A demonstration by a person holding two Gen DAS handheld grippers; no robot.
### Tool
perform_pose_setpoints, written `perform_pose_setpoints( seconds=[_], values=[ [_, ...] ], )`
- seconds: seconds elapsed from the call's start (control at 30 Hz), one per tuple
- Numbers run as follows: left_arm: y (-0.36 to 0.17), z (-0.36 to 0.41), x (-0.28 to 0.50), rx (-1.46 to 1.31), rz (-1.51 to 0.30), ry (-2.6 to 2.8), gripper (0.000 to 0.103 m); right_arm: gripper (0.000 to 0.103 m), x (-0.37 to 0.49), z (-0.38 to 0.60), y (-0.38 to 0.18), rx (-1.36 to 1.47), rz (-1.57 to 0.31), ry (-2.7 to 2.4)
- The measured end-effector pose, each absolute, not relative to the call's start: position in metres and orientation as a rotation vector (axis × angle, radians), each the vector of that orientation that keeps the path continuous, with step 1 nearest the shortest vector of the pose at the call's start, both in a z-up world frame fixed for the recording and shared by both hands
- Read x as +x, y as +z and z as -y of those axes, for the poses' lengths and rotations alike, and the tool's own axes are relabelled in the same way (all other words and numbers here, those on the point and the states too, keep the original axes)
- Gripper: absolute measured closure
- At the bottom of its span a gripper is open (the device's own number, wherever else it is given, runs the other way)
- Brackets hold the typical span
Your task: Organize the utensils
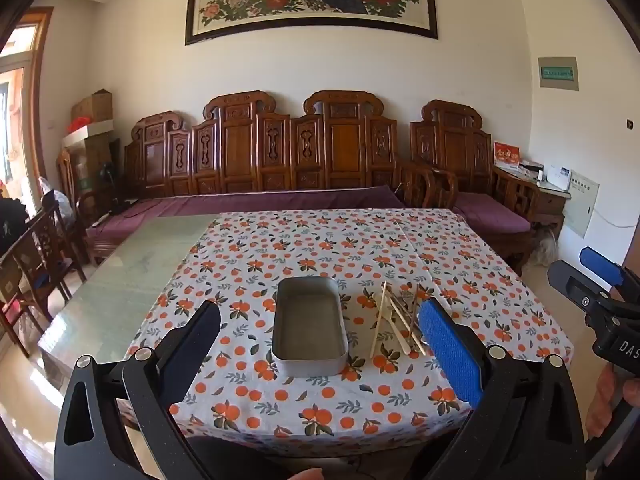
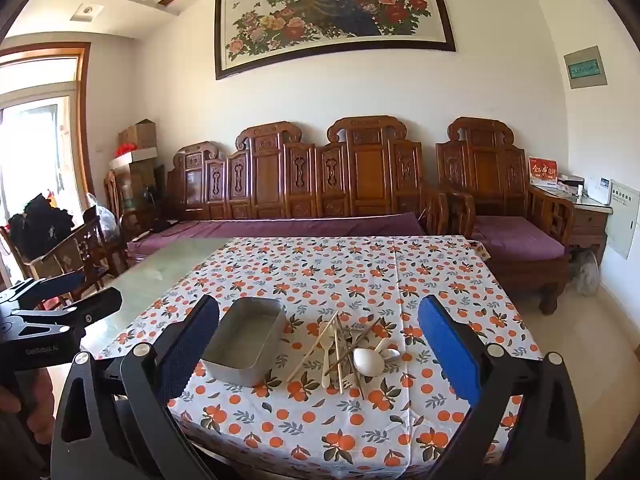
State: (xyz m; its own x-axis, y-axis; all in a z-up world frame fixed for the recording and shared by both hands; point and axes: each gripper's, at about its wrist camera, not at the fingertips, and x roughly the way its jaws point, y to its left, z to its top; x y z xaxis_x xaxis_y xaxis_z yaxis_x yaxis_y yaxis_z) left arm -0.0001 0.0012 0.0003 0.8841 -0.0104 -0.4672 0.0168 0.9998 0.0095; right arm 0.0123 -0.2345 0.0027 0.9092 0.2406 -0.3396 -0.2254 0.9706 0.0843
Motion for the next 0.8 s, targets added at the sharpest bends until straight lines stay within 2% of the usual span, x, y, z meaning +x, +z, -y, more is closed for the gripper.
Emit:
perform_pose_setpoints(
  seconds=[0.8],
  values=[
    [0.0076, -0.0001, -0.0040, 0.005, -0.466, -0.017, 0.007, 0.003, 0.0100, 0.2325, 0.0057, 0.047, -0.353, 0.243]
  ],
)
